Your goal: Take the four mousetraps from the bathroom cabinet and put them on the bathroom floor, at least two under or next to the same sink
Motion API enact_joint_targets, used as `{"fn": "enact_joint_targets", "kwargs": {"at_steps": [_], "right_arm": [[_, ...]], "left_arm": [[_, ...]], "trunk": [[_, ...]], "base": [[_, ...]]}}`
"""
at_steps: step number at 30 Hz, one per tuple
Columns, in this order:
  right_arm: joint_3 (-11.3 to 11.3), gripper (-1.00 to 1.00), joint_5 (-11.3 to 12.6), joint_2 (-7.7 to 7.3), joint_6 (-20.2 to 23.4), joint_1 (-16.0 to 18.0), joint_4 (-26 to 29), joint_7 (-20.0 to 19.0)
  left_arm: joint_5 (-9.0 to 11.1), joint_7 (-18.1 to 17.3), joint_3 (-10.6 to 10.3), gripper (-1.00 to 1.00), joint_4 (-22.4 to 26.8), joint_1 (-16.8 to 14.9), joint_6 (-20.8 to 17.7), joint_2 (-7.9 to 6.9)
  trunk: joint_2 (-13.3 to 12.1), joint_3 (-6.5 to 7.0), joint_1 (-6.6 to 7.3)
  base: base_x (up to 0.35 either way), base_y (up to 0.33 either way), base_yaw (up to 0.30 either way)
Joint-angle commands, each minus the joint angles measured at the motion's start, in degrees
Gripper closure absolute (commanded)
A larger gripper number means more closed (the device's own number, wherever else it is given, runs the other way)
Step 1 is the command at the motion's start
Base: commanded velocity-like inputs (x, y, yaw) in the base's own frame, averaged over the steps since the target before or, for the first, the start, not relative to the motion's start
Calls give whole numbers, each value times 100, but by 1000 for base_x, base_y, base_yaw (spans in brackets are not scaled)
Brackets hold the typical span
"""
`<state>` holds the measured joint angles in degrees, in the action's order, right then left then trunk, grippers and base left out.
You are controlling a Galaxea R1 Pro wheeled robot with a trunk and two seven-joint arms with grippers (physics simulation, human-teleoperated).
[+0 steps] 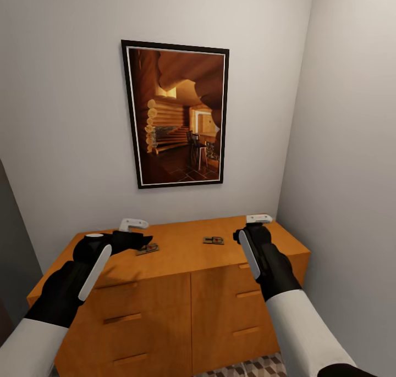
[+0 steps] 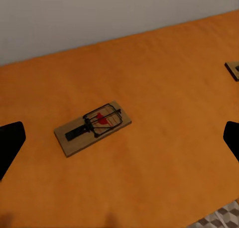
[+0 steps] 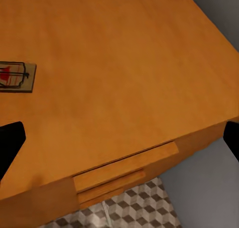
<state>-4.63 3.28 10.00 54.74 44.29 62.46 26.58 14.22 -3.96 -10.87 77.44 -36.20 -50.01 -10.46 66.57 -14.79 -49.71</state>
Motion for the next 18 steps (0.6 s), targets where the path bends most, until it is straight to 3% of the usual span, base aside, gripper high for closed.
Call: {"fn": "enact_joint_targets", "kwargs": {"at_steps": [1,8,18], "right_arm": [[-13,-100,37,0,-27,15,-42,43],[-36,-100,58,0,-366,50,-331,24],[-50,-100,-4,0,-580,55,-686,39]], "left_arm": [[-15,-22,-2,-100,2,-6,-12,-7],[4,0,10,-100,-95,-4,27,-9],[-77,69,-1,-100,-553,-3,53,6]], "trunk": [[5,-8,0],[5,-8,0],[5,-8,0]], "base": [[0,0,0],[89,0,0],[286,0,0]]}}
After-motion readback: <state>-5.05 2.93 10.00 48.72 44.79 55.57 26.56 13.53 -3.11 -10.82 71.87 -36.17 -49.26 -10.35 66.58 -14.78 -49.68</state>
